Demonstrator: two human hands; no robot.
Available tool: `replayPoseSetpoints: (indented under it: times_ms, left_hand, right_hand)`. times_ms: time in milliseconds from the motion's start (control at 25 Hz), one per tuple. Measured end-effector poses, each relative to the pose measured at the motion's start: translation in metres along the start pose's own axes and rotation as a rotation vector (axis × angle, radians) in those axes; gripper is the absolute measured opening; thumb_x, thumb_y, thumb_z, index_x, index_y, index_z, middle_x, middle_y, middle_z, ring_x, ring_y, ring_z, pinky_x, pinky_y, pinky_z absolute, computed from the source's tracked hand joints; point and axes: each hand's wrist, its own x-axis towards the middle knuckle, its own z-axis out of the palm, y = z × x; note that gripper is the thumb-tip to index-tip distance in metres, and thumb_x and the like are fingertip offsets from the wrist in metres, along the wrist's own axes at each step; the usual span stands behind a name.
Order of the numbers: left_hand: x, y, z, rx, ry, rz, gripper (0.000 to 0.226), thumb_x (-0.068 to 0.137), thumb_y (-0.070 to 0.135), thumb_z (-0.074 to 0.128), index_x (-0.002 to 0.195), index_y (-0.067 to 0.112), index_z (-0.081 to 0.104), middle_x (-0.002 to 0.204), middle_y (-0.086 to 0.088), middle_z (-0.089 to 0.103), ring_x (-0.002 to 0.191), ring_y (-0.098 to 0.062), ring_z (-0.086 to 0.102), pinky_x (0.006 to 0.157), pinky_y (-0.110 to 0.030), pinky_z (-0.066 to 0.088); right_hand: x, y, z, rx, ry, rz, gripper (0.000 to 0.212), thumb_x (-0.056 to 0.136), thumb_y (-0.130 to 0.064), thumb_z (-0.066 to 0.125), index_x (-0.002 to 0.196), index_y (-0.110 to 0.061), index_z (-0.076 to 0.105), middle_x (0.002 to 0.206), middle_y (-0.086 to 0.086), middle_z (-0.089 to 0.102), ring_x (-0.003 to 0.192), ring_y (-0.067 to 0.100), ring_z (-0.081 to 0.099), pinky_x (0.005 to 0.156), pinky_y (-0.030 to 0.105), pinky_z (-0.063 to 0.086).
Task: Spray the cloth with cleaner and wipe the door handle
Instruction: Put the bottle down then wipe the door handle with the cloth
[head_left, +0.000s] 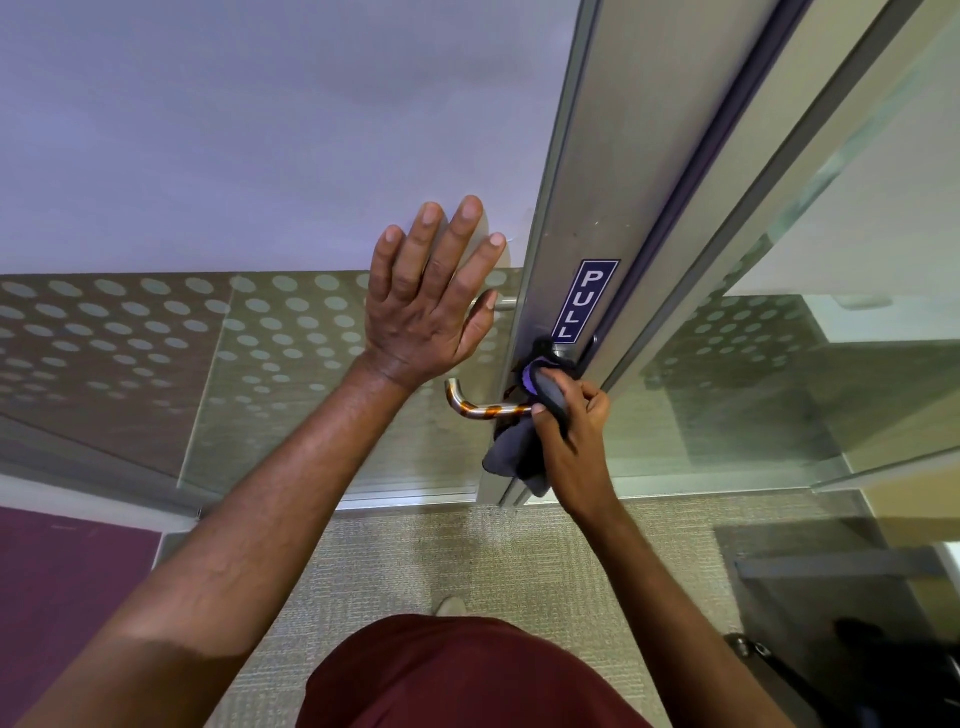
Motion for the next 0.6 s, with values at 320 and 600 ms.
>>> replayPoseSetpoints:
  times_ms: [320, 600]
  left_hand:
    - [0.001, 0.000, -0.002, -0.012, -0.003, -0.005, 0.062, 0.103, 0.042, 0.050, 0.159, 0.020, 0.038, 0.176, -0.003, 0.009, 0.164, -0.024, 0.005, 0.133, -0.045, 0.006]
    - [0.004, 0.000, -0.002, -0.005, -0.003, -0.008, 0.061, 0.102, 0.040, 0.050, 0.158, 0.020, 0.039, 0.176, -0.002, 0.006, 0.164, -0.023, 0.003, 0.133, -0.044, 0.005]
  right_hand:
    - [-0.037, -0.008, 0.036, -0.362, 0.041, -0.084, 0.067, 0.091, -0.049, 0.057, 0.154, -0.035, 0.037, 0.126, -0.008, 0.025, 0.100, 0.005, 0.047, 0.091, 0.011, 0.045]
    - [-0.039, -0.020, 0.060, -0.705, 0.052, -0.247, 0.073, 0.096, -0.047, 0.061, 0.159, -0.020, 0.036, 0.152, 0.016, 0.028, 0.128, 0.029, 0.051, 0.101, 0.034, 0.052]
